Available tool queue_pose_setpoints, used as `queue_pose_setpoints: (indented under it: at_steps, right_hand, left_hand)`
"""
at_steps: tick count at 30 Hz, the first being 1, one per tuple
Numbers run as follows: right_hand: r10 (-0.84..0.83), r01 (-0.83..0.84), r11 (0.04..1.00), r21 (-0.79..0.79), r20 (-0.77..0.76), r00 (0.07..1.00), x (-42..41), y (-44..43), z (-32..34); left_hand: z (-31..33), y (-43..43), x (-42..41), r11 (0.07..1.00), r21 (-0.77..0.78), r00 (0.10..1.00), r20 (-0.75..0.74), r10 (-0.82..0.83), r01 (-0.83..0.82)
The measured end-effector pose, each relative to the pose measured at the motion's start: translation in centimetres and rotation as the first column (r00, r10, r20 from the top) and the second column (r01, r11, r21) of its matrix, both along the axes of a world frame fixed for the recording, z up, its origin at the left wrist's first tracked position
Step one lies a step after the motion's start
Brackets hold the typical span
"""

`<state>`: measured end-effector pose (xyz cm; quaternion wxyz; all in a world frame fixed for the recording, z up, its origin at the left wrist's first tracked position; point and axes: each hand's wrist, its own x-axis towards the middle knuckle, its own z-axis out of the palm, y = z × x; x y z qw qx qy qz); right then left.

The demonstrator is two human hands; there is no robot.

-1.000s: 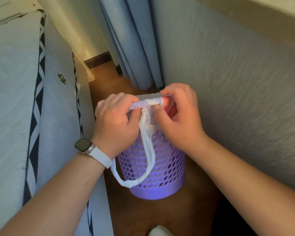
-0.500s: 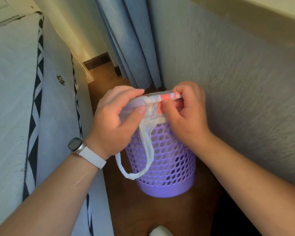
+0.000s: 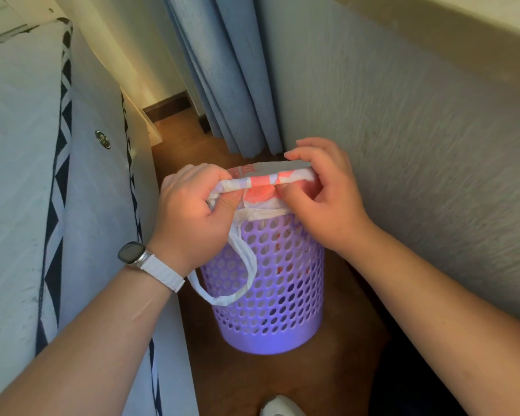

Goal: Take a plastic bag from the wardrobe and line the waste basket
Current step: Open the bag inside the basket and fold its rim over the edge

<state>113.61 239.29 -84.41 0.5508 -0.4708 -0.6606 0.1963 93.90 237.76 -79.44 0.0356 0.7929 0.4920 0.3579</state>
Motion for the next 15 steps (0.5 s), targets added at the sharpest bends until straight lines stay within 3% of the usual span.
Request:
queue_pose_setpoints:
  at_steps: [6, 11, 15]
  right_hand:
    - [-0.067, 0.066, 0.994, 0.091, 0.003, 0.998, -0.3, -0.6, 0.5]
    - [-0.126, 0.120, 0.983, 0.143, 0.032, 0.992, -0.4, -0.9, 1.1]
    - [-0.134, 0.125, 0.972, 0.197, 0.033, 0.990, -1.4, -1.5, 1.6]
  left_hand:
    - [0.4, -0.2, 0.3, 1.000, 0.025, 1.000, 0.025, -0.008, 0.007]
    - [1.4, -1.2, 1.5, 0.997, 0.075, 0.987, -0.161, 0.013, -0.001]
    - [1.3, -1.6, 2.4, 0.993, 0.095, 0.976, -0.202, 0.083, -0.065]
